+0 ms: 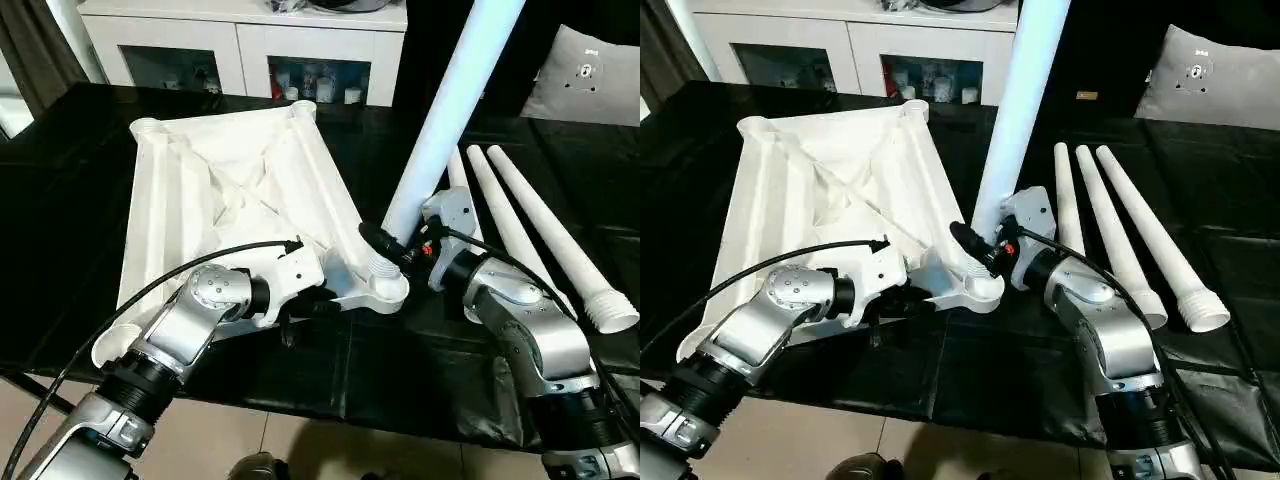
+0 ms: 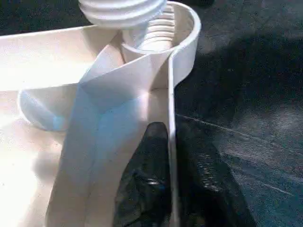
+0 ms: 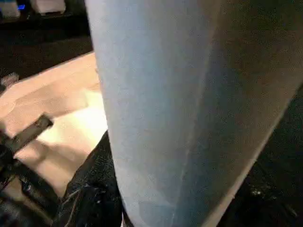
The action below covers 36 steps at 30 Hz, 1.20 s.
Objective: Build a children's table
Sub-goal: Insert table leg to table base
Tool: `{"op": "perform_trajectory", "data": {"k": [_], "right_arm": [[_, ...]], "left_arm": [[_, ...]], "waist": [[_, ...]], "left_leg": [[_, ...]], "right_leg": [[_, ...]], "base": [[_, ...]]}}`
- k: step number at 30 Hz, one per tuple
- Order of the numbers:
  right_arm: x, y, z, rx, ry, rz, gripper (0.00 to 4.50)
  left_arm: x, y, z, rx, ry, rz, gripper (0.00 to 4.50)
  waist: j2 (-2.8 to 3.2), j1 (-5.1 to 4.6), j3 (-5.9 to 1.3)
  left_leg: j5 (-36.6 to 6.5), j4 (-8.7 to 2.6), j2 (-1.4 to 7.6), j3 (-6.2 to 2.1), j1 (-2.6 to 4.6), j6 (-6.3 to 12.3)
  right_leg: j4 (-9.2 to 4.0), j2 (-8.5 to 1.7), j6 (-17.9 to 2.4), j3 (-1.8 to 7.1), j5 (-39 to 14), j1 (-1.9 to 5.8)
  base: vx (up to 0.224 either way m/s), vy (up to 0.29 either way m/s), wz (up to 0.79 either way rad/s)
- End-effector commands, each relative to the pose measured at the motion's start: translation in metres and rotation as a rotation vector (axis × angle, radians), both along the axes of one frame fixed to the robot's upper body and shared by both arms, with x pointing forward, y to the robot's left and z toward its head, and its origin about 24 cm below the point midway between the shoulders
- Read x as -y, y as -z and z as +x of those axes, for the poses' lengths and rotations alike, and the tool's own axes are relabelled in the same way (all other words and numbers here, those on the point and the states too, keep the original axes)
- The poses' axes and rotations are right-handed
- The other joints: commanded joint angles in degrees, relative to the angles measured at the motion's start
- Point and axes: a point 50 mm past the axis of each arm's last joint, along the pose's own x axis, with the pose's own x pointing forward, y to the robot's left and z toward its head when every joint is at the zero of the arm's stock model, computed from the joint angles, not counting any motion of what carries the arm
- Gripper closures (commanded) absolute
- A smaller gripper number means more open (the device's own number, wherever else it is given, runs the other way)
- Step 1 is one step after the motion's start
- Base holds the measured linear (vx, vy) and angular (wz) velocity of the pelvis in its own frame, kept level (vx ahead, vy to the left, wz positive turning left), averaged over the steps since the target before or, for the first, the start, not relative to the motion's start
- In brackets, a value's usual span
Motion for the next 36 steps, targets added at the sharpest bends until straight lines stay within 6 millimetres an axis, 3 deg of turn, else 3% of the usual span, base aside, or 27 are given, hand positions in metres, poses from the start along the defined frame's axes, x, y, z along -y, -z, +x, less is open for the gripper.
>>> {"op": "perform_trajectory", "data": {"k": [1,6,7,11,12,13,20,21,23,25,36], "right_arm": [[0.0,0.001,0.003,-0.033,-0.04,-0.042,2.59],[0.009,0.005,0.009,-0.075,-0.063,-0.097,2.59],[0.009,0.005,0.008,-0.077,-0.079,-0.104,2.59],[0.01,0.005,0.004,-0.097,-0.135,-0.117,2.59],[0.01,0.004,0.005,-0.098,-0.138,-0.117,2.59],[0.009,0.003,0.004,-0.1,-0.145,-0.103,2.59],[0.007,-0.001,0.0,-0.107,-0.165,-0.043,2.59],[0.008,-0.002,0.0,-0.107,-0.165,-0.04,2.59],[0.008,-0.002,0.0,-0.111,-0.161,-0.034,2.59],[0.009,-0.002,0.0,-0.121,-0.16,-0.026,2.59],[0.011,0.003,-0.002,-0.164,-0.156,-0.051,2.59]], "left_arm": [[-0.006,0.012,-0.002,-0.045,-0.02,0.034,4.46],[-0.006,0.007,-0.001,0.002,0.051,0.051,4.5],[-0.006,0.007,-0.002,0.008,0.064,0.058,4.5],[-0.007,0.006,-0.005,0.022,0.16,0.072,4.5],[-0.007,0.006,-0.005,0.02,0.179,0.07,4.5],[-0.007,0.005,-0.006,0.015,0.2,0.067,4.5],[-0.003,-0.001,0.002,0.056,0.236,0.067,4.5],[-0.003,-0.001,0.003,0.058,0.233,0.065,4.5],[-0.003,-0.002,0.005,0.052,0.219,0.062,4.5],[-0.005,0.002,0.008,0.016,0.185,0.07,4.5],[-0.01,0.005,0.015,-0.04,0.12,0.011,4.5]], "waist": [[-0.44,0.17,-4.11],[-0.71,0.22,-3.97],[-0.91,0.28,-3.98],[-0.75,0.33,-4.1],[-1.0,0.28,-4.11],[-0.78,0.35,-4.11],[-0.79,0.98,-4.14],[-0.04,1.33,-4.21],[-0.5,1.52,-4.25],[-0.51,1.61,-4.2],[-0.8,1.58,-3.74]], "left_leg": [[-6.17,-3.96,6.33,-2.67,0.87,4.21],[-6.47,-3.84,6.16,-2.49,0.93,4.36],[-6.41,-3.89,6.26,-2.47,0.95,4.38],[-6.23,-3.96,6.38,-2.57,0.9,4.84],[-6.05,-3.94,6.34,-2.52,0.87,4.97],[-6.2,-3.94,6.48,-2.5,1.03,4.8],[-7.02,-4.09,6.65,-2.49,1.24,4.19],[-7.2,-3.98,6.7,-2.59,1.3,3.89],[-7.39,-4.08,6.85,-2.58,1.39,3.53],[-7.18,-4.06,6.72,-2.5,1.25,3.48],[-9.72,-4.27,6.55,-2.53,1.33,2.6]], "right_leg": [[-4.93,-9.12,-6.96,4.86,-12.43,2.89],[-5.18,-9.05,-6.45,4.87,-14.37,2.75],[-5.15,-9.11,-6.37,4.91,-14.33,2.79],[-4.81,-9.04,-6.43,4.82,-12.55,2.76],[-4.84,-9.05,-6.43,4.85,-12.24,2.78],[-4.77,-9.14,-6.84,4.85,-12.09,2.62],[-4.79,-9.15,-6.93,4.88,-12.44,2.52],[-4.73,-9.38,-6.95,4.93,-12.55,2.49],[-4.73,-9.31,-7.0,4.94,-12.06,2.47],[-4.76,-9.31,-7.3,4.92,-11.57,2.53],[-5.79,-9.68,-5.57,4.96,-19.98,2.39]], "base": [[0.0,0.0,0.0],[0.0,0.0,0.0],[0.0,0.0,0.0],[0.0,0.0,0.0],[0.0,0.0,0.0],[0.0,0.0,0.0],[0.0,0.0,0.0],[0.0,0.0,0.0],[0.0,0.0,0.0],[0.0,0.0,0.0],[0.0,0.0,0.0]]}}
